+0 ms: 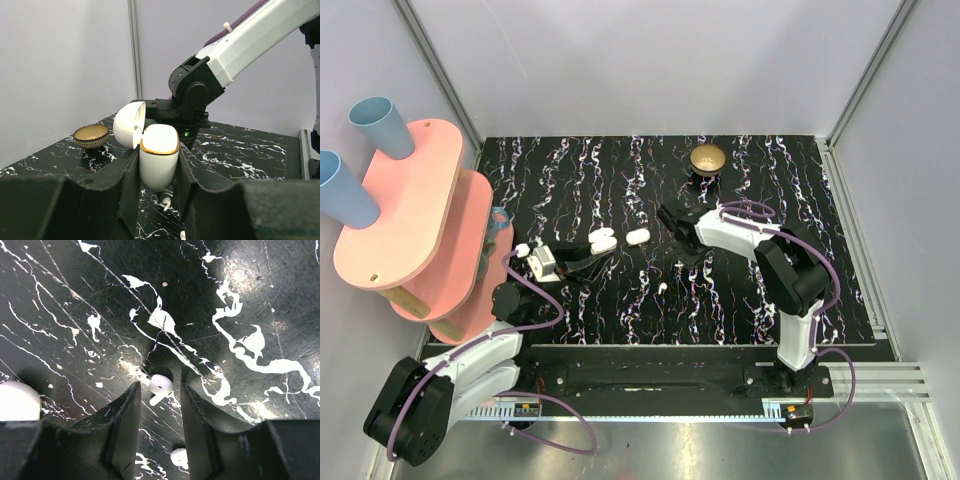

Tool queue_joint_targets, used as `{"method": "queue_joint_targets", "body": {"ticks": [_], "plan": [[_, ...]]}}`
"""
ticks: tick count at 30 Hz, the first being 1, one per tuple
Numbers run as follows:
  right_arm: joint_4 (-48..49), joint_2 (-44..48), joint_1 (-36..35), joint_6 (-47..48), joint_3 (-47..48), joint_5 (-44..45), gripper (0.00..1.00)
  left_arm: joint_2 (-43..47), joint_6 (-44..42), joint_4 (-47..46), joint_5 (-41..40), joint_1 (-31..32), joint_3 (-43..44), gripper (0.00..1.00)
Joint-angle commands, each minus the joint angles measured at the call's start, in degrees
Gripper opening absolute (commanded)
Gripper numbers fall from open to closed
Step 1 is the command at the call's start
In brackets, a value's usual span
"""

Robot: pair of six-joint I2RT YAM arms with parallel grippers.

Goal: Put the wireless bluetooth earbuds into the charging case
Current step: Pick up the right earbud from the center of the board.

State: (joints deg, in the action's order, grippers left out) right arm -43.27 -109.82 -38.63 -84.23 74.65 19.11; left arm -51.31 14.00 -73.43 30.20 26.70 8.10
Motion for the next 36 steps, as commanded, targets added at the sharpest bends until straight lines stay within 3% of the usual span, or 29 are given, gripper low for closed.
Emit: {"method": "queue_joint_targets", "body": {"ticks": [1, 36], "plan": [[-0.06, -0.83, -0.39, -2.96, -0.03, 0.22, 0.44, 0.77, -0.73, -22.11, -0.93, -0.42, -0.10, 0.00], [-0.06, -1.01, 1.63, -7.36, -2.76, 1.45, 0.40, -0.37, -0.82, -22.11, -1.01, -0.60, -0.01, 0.00]]}}
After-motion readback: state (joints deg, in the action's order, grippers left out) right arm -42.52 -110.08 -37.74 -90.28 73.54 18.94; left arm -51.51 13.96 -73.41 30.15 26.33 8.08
